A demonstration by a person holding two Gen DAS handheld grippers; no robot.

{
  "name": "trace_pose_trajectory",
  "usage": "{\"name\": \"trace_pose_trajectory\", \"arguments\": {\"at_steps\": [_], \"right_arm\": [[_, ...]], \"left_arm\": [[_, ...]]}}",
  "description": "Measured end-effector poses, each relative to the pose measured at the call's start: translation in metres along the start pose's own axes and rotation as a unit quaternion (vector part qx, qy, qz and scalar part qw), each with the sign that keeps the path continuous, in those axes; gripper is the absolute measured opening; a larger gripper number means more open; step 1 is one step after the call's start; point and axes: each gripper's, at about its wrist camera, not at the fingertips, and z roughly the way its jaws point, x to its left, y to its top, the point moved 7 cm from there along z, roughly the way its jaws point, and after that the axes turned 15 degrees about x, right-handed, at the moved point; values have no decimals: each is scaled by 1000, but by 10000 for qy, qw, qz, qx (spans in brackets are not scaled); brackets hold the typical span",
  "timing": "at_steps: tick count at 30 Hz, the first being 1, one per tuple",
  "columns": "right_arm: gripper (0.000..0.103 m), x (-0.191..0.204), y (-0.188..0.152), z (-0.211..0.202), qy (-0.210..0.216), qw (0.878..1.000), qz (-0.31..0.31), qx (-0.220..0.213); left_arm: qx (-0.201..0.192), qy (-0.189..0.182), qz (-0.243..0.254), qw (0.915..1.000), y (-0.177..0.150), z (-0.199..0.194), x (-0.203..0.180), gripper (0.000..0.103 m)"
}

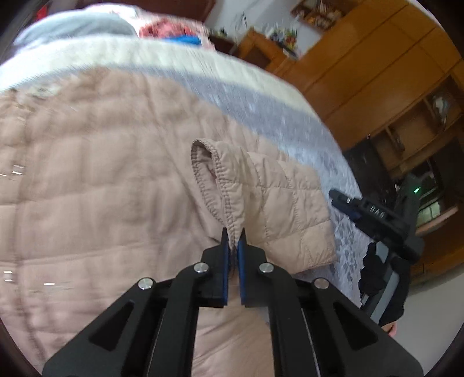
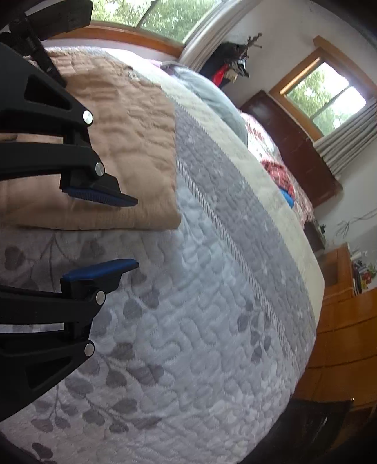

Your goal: Fold large clothes

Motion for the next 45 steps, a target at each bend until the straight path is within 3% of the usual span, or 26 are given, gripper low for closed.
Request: {"name": "trace_pose_trajectory", "arguments": {"at_steps": [3,7,15,18,23,29,36,41,45], "right_arm": [[38,14,0,4,334,9994,-110,55],[38,36,-5,13,478,9980,-365,190],[38,113,-38,53,1232,9811,-1148,955],[38,134,-52,67,1169,9767,-1391,1145],[39,142,-61,81,726,9790,-1541,1118],[40,142,-66,92,710,9768,-1567,1275],[40,137,-68,87,600,9763,-1710,1186],[42,163,-70,42,515,9779,-1914,671],[42,196,-84,29,349,9734,-2116,808]], "left_arm": [[-389,94,-84,9992,-6,-39,18,3],[-775,304,-299,9961,-16,-83,56,3],[-1159,764,-819,9869,-30,-146,127,3],[-1211,881,-1047,9832,-34,-162,155,3],[-973,914,-1480,9799,-40,-155,203,3],[-661,854,-1839,9770,-46,-116,249,6],[-700,932,-1695,9786,-49,-118,249,13],[-1252,1644,-1606,9652,-55,-167,224,18],[-1133,1569,-1312,9723,-45,-169,191,23]]}}
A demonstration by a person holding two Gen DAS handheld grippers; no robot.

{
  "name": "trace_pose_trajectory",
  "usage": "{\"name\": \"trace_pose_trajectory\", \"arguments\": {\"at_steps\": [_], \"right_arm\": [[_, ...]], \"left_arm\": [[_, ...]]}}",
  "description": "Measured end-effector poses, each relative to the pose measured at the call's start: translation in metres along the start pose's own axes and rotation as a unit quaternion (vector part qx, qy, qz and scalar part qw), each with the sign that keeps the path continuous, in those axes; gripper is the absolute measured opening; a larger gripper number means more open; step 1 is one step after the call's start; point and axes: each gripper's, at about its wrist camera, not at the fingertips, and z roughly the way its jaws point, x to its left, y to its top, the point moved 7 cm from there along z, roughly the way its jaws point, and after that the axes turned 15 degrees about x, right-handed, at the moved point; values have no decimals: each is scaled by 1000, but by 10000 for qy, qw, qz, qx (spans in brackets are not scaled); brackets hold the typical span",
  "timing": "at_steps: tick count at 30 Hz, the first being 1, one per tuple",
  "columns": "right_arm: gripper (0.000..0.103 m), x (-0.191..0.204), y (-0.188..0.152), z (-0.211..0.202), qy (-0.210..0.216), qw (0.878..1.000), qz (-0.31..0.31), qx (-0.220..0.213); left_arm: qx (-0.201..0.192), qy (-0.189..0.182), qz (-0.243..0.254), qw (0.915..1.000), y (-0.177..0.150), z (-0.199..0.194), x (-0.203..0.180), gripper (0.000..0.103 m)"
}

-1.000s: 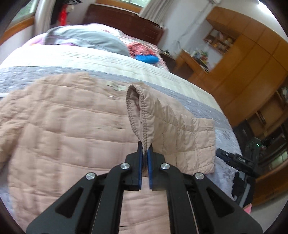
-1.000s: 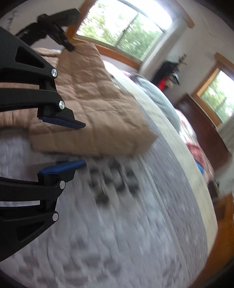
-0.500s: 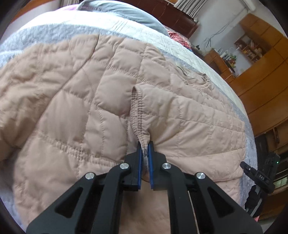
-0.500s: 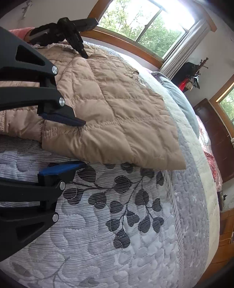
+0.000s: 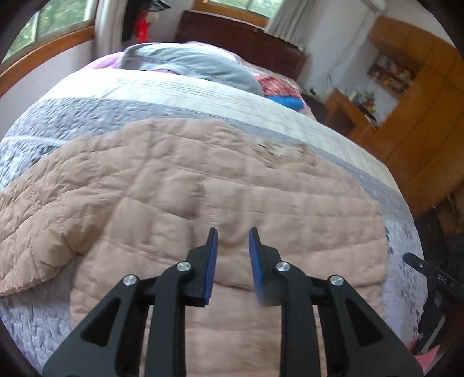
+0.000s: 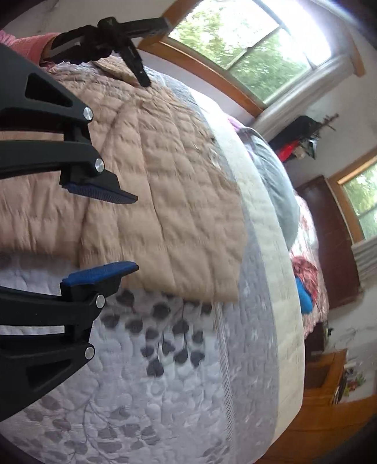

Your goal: Fold large clothes

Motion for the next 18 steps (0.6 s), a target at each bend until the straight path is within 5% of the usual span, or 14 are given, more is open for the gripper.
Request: {"name": "trace_pose_trajectory", "arguments": {"at_steps": [3,10,18], "right_arm": [[42,26,3,19,-64,9995,-21,303],[42,41,3,82,-526,9959,-38,737],[40,33,-8,103,-677,9955,-186,636]], "left_arm": [[224,220,190,9993,-4,19,-31,25],[730,428,196,9962,-23,76,-30,24],[494,424,356,9972,-33,83,-29,25]]}}
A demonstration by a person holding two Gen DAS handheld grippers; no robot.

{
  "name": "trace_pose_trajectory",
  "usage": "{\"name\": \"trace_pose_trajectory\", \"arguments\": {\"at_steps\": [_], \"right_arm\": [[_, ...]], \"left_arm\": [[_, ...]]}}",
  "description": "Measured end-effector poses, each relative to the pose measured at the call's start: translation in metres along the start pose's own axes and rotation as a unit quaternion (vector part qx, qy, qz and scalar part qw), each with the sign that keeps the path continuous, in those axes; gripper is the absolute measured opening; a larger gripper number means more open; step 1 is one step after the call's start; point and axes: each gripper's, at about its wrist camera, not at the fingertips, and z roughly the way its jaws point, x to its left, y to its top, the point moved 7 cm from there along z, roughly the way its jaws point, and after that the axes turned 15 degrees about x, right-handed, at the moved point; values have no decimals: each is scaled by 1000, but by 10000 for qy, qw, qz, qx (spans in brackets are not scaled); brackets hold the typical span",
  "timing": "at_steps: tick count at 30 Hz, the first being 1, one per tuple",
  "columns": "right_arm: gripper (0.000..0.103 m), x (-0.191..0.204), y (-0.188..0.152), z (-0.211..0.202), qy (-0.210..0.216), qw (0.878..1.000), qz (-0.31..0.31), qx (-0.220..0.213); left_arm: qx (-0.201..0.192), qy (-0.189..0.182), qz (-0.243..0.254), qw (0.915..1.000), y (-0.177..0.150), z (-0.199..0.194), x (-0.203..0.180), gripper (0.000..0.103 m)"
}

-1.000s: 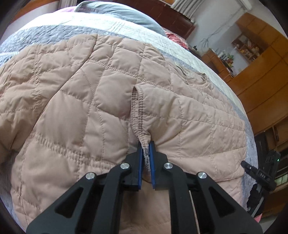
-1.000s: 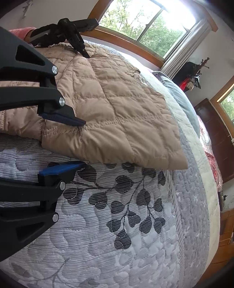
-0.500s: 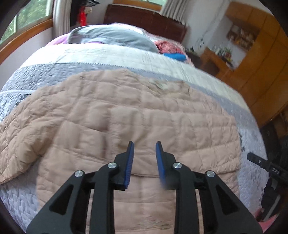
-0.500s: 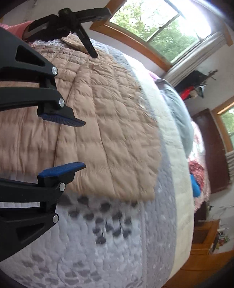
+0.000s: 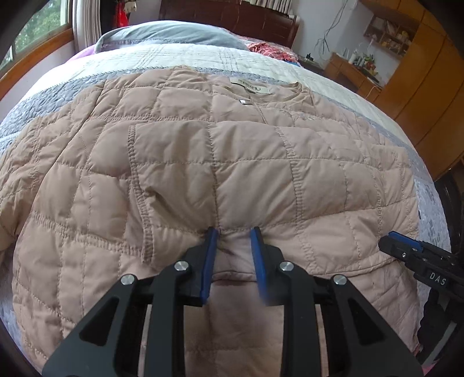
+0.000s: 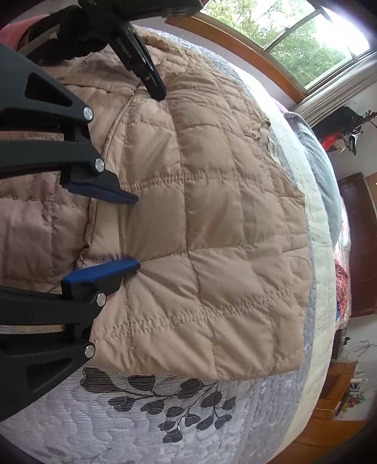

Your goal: Fold large clothes

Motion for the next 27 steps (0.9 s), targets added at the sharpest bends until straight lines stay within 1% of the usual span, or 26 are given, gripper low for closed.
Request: {"name": "trace_pose_trajectory", "arguments": {"at_steps": [3,4,6,7,9,10,12,13,14,15,18,20,21,22,23,25,27], "right_arm": [[41,3,-2,-1,-135,9998,-92,-85],[42,4,-2,-2,-112,9998,-106,-114],[44,3,2,-6,82,9997,-131,-183],[45,5,3,-11,246,9994,-123,-213],[46,3,4,-29,560,9977,-144,-356],[46,1,4,-37,621,9970,-142,-437],[48,-12,2,-58,611,9964,-5,-596],[48,-20,2,-64,612,9960,81,-647],[49,-26,1,-71,618,9955,147,-706],[49,-37,0,-77,578,9951,267,-757],[51,-59,0,-82,426,9947,532,-776],[52,-73,-2,-78,306,9949,685,-676],[52,-77,-2,-74,190,9954,729,-598],[52,-80,2,-70,113,9957,748,-540],[52,-82,2,-65,64,9958,786,-460],[52,-80,2,-55,180,9958,846,-291],[52,-78,0,-48,330,9959,826,-166]], "left_arm": [[-78,8,1,10000,-3,0,-2,25],[-79,-11,-21,10000,-4,-1,-2,25],[-35,-135,-72,9999,-4,-5,-1,24],[-12,-249,-126,9996,-3,-9,2,25],[23,-489,-292,9984,-4,-19,9,33],[-15,-599,-425,9973,-6,-28,16,35],[-176,-647,-519,9964,-10,-46,28,44],[-241,-608,-559,9963,-12,-53,34,48],[-346,-487,-664,9960,-17,-65,47,58],[-444,-363,-792,9952,-21,-75,61,61],[-577,-79,-1151,9916,-37,-96,109,62],[-599,92,-1622,9849,-57,-110,156,62],[-610,151,-1792,9818,-65,-113,172,62],[-637,298,-2093,9753,-79,-120,201,62],[-672,406,-2310,9698,-90,-126,222,62],[-733,560,-2774,9563,-114,-136,262,62],[-794,643,-3303,9383,-142,-148,307,62]]}}
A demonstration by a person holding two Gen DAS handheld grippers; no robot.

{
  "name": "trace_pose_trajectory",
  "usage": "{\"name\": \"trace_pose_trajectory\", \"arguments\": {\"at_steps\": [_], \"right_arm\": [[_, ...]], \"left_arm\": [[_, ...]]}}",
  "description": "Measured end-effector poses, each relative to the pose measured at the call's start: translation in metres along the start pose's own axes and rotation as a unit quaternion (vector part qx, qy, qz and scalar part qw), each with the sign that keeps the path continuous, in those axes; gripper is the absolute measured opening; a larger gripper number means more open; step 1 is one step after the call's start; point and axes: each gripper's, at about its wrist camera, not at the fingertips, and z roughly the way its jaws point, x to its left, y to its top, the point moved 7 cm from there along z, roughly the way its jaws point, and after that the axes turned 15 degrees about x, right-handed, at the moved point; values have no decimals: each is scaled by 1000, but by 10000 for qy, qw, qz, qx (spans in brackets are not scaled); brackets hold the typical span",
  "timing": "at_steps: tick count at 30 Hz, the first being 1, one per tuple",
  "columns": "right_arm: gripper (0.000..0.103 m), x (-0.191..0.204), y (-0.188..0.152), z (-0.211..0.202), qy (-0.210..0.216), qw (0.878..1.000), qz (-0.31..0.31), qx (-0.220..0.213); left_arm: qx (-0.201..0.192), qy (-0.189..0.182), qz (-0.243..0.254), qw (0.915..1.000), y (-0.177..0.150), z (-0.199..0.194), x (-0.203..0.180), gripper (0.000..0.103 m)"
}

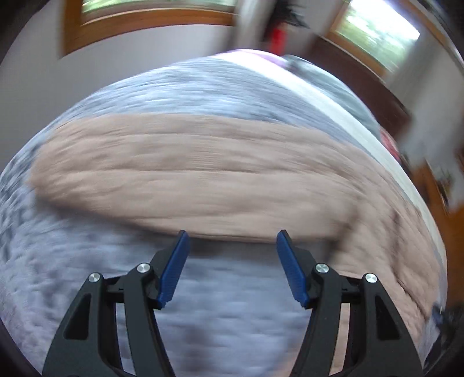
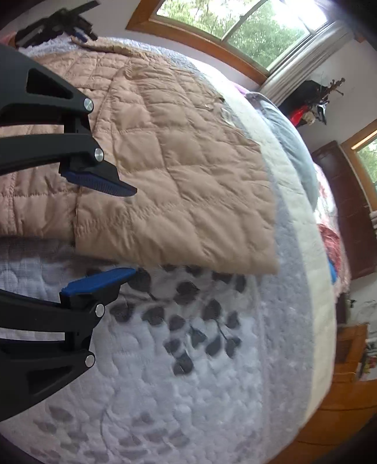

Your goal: Fold large clothes

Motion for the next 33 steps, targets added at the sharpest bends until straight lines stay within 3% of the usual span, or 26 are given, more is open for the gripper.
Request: {"name": "trace_pose_trajectory", "arguments": {"at_steps": [2,5,9,14,19,21,22,33], "right_arm": [[52,-1,-2,3,-62,10000,-10,27],[52,2,-3,7,-101,9999,-32,33],[52,2,-5,8,-127,9999,-47,42],[52,6,-4,13,-140,9999,-60,54],[52,5,-4,19,-124,9999,-42,108],[52,5,-4,22,-146,9998,-58,130],[52,6,-4,23,-164,9997,-72,135],[60,12,-4,38,-407,9988,-236,109]], "left_arm": [[-130,198,-590,9980,10,-8,55,62],[-255,210,-1278,9912,20,-16,116,61],[-215,-165,-1845,9825,40,-12,160,57],[-275,-315,-1949,9799,61,-6,170,56],[-381,-73,-1993,9792,67,-2,169,37],[-428,-69,-1972,9794,66,-1,172,21],[-435,-133,-1978,9792,65,-1,172,19],[-540,-111,-1928,9797,69,4,172,7]]}}
